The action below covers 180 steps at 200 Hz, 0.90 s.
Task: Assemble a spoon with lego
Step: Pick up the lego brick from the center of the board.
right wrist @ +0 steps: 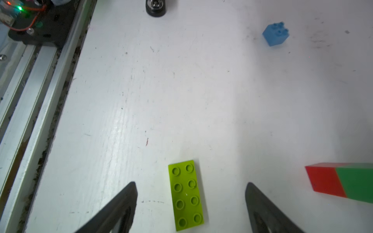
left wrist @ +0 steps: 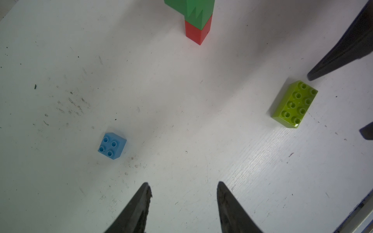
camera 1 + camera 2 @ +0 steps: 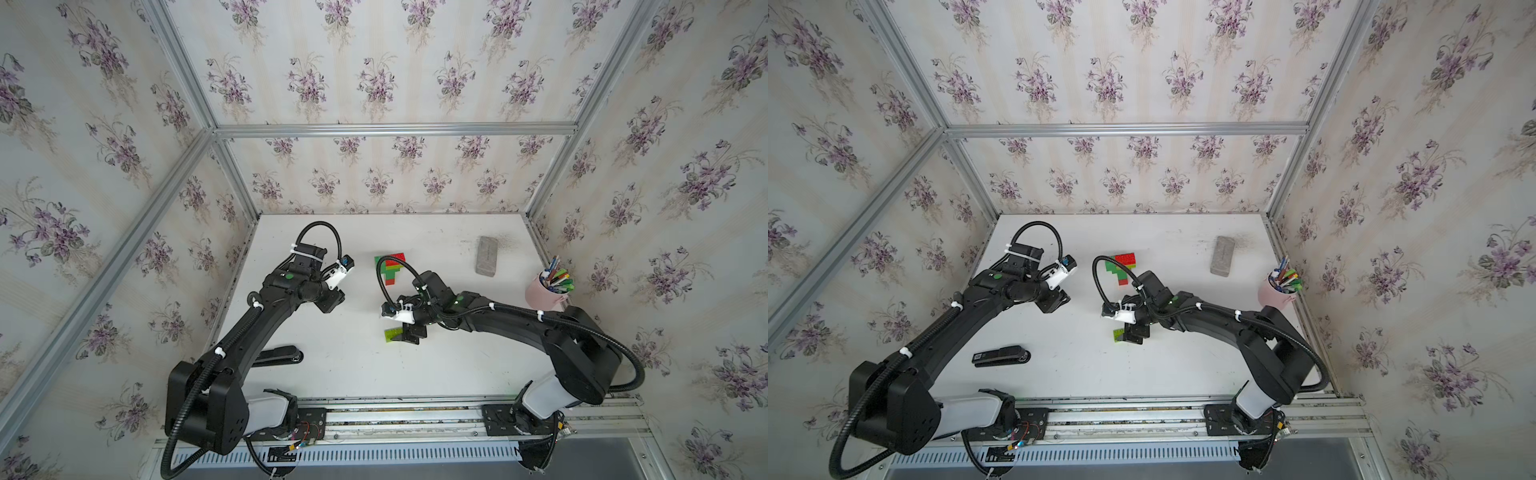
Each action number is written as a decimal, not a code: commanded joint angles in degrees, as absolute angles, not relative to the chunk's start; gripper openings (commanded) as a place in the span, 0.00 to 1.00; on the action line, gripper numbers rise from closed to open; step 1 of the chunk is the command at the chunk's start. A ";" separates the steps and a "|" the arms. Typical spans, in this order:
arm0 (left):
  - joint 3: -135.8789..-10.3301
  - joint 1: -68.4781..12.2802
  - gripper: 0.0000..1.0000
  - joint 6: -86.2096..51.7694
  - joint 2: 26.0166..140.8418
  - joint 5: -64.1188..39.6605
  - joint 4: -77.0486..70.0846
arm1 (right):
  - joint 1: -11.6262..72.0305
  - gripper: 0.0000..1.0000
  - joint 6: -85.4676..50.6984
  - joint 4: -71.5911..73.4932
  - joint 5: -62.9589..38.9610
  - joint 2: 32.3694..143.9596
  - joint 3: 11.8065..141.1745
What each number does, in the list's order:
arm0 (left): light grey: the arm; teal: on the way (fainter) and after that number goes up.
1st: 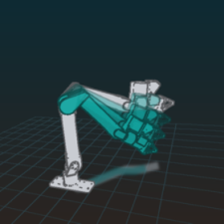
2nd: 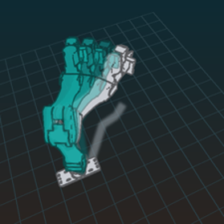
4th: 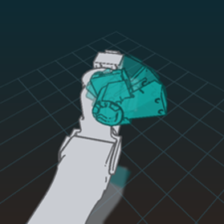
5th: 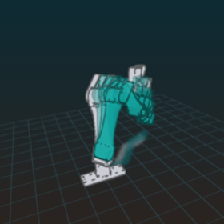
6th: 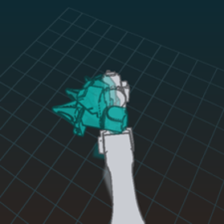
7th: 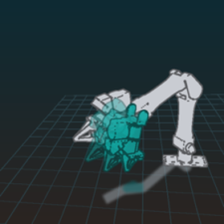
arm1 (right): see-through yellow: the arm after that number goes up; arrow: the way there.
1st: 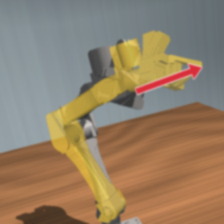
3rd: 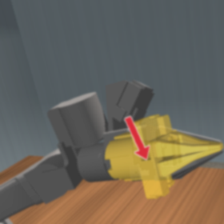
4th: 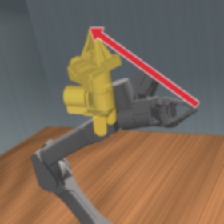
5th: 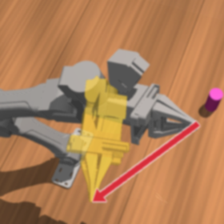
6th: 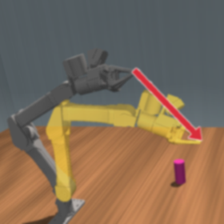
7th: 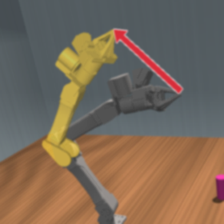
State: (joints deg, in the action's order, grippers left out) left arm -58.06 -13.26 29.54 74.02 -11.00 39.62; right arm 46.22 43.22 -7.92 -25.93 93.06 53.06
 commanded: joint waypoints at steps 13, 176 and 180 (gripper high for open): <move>-56.20 -11.61 0.54 30.32 72.21 -13.71 39.84 | 47.02 0.69 47.08 -13.91 -23.23 98.68 55.95; -55.72 -11.34 0.51 28.96 73.17 -16.00 39.05 | 47.64 0.27 46.85 -16.59 -22.02 102.45 59.19; -55.82 -11.37 0.51 28.72 73.38 -16.33 38.95 | 47.64 0.26 46.78 -16.82 -21.89 102.12 59.39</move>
State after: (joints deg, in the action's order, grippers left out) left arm -55.40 -11.44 29.89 72.90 -14.13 39.66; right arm 47.57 46.28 -15.09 -21.78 103.20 58.65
